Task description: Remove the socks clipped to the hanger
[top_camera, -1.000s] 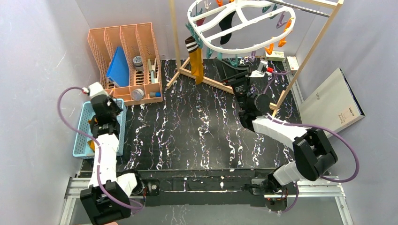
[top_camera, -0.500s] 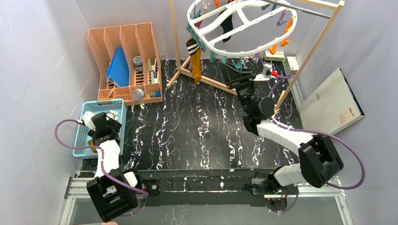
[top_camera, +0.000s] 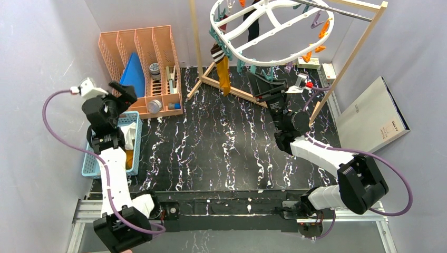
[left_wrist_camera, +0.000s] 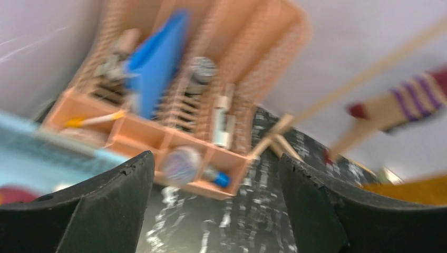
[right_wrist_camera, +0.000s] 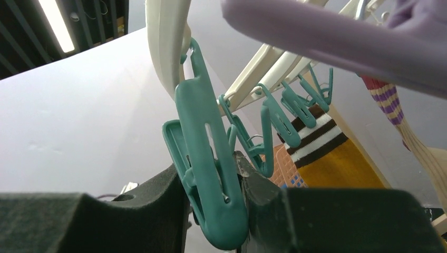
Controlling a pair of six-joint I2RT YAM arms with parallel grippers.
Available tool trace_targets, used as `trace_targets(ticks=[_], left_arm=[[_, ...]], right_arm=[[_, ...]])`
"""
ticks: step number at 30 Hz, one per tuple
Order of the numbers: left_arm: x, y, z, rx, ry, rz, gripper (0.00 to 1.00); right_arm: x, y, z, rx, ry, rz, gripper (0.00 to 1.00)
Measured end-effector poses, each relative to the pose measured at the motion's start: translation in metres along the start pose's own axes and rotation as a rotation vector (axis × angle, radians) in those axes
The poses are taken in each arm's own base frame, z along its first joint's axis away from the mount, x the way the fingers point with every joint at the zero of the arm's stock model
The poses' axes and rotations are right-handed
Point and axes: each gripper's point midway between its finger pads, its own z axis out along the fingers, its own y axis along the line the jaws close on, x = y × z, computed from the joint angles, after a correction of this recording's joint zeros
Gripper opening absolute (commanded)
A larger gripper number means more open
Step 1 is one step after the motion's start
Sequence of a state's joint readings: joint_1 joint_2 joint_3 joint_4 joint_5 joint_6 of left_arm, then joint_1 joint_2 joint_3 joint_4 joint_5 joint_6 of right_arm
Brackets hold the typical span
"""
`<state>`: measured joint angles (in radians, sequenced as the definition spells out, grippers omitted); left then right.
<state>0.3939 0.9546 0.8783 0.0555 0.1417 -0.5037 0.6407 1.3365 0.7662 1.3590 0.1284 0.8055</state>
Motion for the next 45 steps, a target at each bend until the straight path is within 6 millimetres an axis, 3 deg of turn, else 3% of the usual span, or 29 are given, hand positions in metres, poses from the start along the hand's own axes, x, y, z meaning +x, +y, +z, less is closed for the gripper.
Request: trace_targets(ticks=[2, 4, 9, 16, 17, 18, 23, 29, 32, 36, 41, 45], left_arm=[[-0.006, -0.04, 0.0, 0.157, 0.01, 0.05, 0.91], [0.002, -0.066, -0.002, 0.265, 0.044, 0.112, 0.94], [0.047, -0.098, -0.012, 0.488, 0.146, 0.238, 0.93], [0.183, -0.162, -0.053, 0.901, 0.295, 0.531, 0.95], [0.189, -0.16, -0.051, 0.902, 0.282, 0.566, 0.95], [0.207, -0.174, -0.063, 0.969, 0.264, 0.631, 0.95], [0.267, -0.196, -0.066, 1.055, 0.142, 0.867, 0.98], [0.335, -0.186, -0.011, 0.967, 0.19, 0.871, 0.98], [0.348, -0.203, 0.019, 0.947, 0.169, 0.805, 0.98], [0.337, -0.244, 0.05, 0.97, 0.08, 0.684, 0.98], [0.309, -0.29, 0.065, 1.027, -0.023, 0.558, 0.98], [0.299, -0.31, 0.07, 1.059, -0.057, 0.5, 0.96]], right_arm=[[0.002, -0.003, -0.002, 0.007, 0.006, 0.001, 0.24], [0.003, -0.003, -0.003, 0.01, 0.009, 0.002, 0.24], [0.003, -0.003, -0.003, 0.009, 0.007, 0.002, 0.24], [0.002, -0.003, -0.003, 0.009, 0.006, 0.005, 0.24], [0.002, -0.003, -0.003, 0.009, 0.007, 0.005, 0.23], [0.002, -0.004, -0.003, 0.009, 0.006, 0.005, 0.23], [0.002, -0.004, -0.003, 0.01, 0.006, 0.004, 0.23], [0.003, -0.006, -0.003, 0.016, 0.011, 0.0, 0.23], [0.004, -0.008, -0.004, 0.028, 0.022, -0.008, 0.23], [0.004, -0.008, -0.004, 0.034, 0.032, -0.024, 0.23], [0.005, -0.009, -0.005, 0.042, 0.041, -0.032, 0.23], [0.006, -0.01, -0.005, 0.041, 0.046, -0.034, 0.23]])
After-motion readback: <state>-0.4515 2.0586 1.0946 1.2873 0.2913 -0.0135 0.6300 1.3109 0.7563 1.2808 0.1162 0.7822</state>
